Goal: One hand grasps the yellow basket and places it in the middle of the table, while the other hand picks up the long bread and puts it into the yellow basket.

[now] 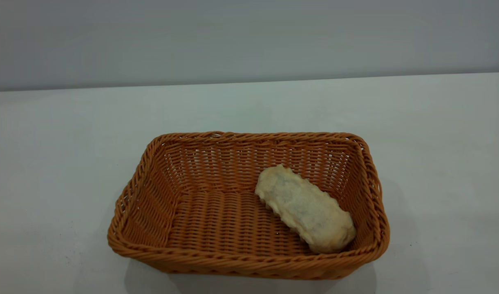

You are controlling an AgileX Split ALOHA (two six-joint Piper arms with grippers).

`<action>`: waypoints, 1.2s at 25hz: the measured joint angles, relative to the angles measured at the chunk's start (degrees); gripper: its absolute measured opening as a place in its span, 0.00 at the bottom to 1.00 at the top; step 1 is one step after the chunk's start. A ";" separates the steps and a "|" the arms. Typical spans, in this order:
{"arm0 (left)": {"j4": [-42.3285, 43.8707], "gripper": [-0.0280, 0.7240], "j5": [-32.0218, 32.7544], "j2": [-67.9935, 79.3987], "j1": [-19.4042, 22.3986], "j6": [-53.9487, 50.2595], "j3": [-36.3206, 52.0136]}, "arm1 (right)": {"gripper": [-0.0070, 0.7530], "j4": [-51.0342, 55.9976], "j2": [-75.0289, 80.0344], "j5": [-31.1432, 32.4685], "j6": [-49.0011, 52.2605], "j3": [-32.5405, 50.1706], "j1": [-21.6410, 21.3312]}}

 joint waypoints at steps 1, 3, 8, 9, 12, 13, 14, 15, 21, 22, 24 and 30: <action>0.00 0.81 0.00 0.00 0.00 0.00 0.00 | 0.61 0.00 0.00 0.00 0.00 0.00 0.00; 0.00 0.81 0.00 0.00 0.00 0.00 0.00 | 0.61 0.00 0.00 0.00 0.00 0.00 0.00; 0.00 0.81 0.00 0.00 0.00 0.00 0.00 | 0.61 0.00 0.00 0.00 0.00 0.00 0.00; 0.00 0.81 0.00 0.00 0.00 0.00 0.00 | 0.61 0.00 0.00 0.00 0.00 0.00 0.00; 0.00 0.81 0.00 0.00 -0.30 0.00 0.00 | 0.61 0.00 0.00 0.00 0.00 0.00 0.00; 0.00 0.81 0.00 0.00 -0.73 0.00 0.00 | 0.61 0.00 0.00 0.00 0.00 0.00 0.00; 0.00 0.81 0.00 0.00 -1.22 0.00 0.00 | 0.61 0.00 0.00 0.00 0.00 0.00 0.00; 0.00 0.81 0.00 0.00 -1.66 0.00 0.00 | 0.61 0.00 0.00 0.00 0.00 0.00 0.00; 0.00 0.81 0.00 0.00 -1.95 0.00 0.00 | 0.61 0.00 0.00 0.00 0.05 0.00 0.00; 0.00 0.81 0.00 0.00 -1.95 0.00 0.00 | 0.61 0.00 0.00 0.00 0.05 0.00 0.00; 0.00 0.81 0.00 0.00 -1.95 0.00 0.00 | 0.61 0.00 0.00 0.00 0.05 0.00 0.00; 0.00 0.81 0.00 0.00 -1.95 0.00 0.00 | 0.61 0.00 0.00 0.00 0.05 0.00 0.00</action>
